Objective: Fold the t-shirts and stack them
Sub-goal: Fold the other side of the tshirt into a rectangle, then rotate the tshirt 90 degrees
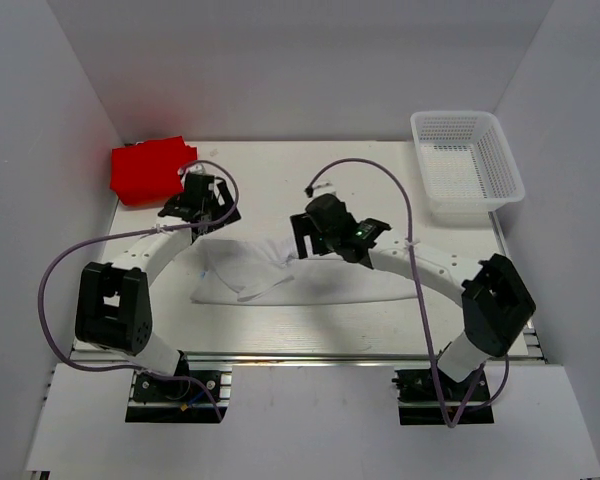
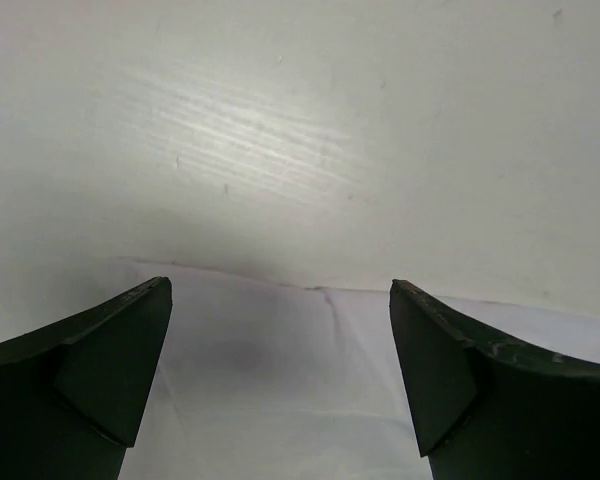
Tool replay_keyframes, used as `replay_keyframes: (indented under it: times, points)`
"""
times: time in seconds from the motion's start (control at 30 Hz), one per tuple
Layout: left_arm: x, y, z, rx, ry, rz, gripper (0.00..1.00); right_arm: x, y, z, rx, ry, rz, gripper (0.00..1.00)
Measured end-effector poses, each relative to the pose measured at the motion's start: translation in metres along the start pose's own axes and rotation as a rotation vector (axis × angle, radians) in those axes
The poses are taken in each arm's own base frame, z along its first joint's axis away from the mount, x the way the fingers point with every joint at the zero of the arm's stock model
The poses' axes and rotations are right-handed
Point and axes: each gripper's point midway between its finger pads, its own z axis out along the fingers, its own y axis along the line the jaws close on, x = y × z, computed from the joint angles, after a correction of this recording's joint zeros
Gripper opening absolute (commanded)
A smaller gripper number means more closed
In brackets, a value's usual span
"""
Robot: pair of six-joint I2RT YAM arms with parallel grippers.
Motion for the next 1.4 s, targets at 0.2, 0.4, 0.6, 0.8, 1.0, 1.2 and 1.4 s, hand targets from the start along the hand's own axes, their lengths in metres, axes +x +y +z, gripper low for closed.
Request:
replay_keyframes:
  times: [0.2,0.4,0.6,0.8,1.0,1.2,1.4]
  points:
    - [-0.021,-0.028,-0.017,0.118,-0.034,0.031,1.00,0.033,-0.088,0.009,0.141,0.069,0.140,0.90]
    - [0.080,-0.040,-0.013,0.284,0.196,0.072,1.00,0.083,-0.146,0.020,0.192,0.199,0.289,0.90]
    - [0.119,-0.056,-0.020,0.362,0.276,0.110,1.00,0.089,-0.163,0.043,0.135,0.223,0.382,0.90]
    - [0.112,-0.056,0.004,0.360,0.254,0.093,1.00,0.087,-0.159,0.045,0.059,0.153,0.414,0.90]
    - [0.072,-0.108,0.055,0.453,0.238,0.104,1.00,0.100,-0.126,0.029,-0.083,0.071,0.418,0.90]
    - [0.021,-0.185,0.118,0.613,0.177,0.141,1.00,0.120,-0.075,0.008,-0.204,0.115,0.357,0.90]
    - [-0.011,-0.244,0.159,0.717,0.112,0.187,1.00,0.125,0.006,0.009,-0.387,0.201,0.196,0.90]
